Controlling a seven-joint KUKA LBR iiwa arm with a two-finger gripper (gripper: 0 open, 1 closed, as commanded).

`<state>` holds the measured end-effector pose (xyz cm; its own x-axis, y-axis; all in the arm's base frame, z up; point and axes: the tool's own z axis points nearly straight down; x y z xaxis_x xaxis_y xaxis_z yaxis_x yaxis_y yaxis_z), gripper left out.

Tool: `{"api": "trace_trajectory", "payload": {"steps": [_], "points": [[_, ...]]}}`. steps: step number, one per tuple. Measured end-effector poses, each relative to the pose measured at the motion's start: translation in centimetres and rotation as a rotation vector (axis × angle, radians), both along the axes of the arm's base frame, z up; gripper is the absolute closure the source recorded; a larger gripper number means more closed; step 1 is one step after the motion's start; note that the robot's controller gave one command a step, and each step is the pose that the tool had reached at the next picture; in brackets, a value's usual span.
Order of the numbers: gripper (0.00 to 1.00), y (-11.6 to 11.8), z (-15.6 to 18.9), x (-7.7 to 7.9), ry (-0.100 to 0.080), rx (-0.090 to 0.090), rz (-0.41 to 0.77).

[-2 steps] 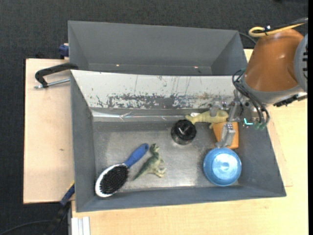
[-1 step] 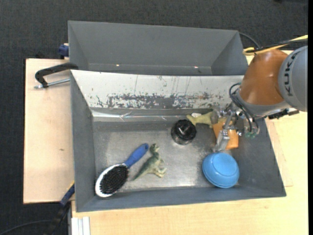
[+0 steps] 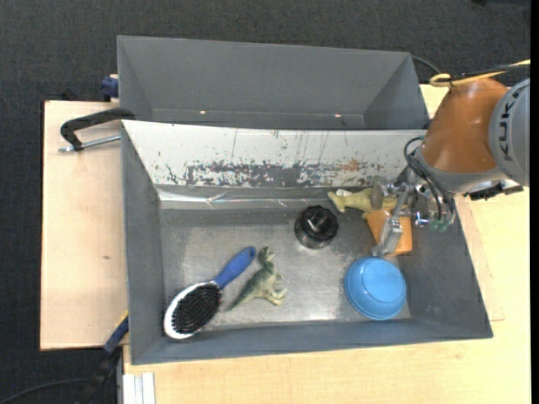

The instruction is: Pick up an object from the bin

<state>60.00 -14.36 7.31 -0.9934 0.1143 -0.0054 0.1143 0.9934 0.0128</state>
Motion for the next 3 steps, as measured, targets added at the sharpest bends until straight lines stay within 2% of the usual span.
{"api": "trace_trajectory", "payload": {"steps": [1, 2, 3], "points": [[0.00, 0.5, 0.3, 0.3, 0.000, -0.006, 0.005], [0.00, 0.4, 0.2, -0.9, -0.005, -0.003, -0.111], [0.00, 0.8, 0.5, -0.6, -0.001, -0.006, -0.106]]}}
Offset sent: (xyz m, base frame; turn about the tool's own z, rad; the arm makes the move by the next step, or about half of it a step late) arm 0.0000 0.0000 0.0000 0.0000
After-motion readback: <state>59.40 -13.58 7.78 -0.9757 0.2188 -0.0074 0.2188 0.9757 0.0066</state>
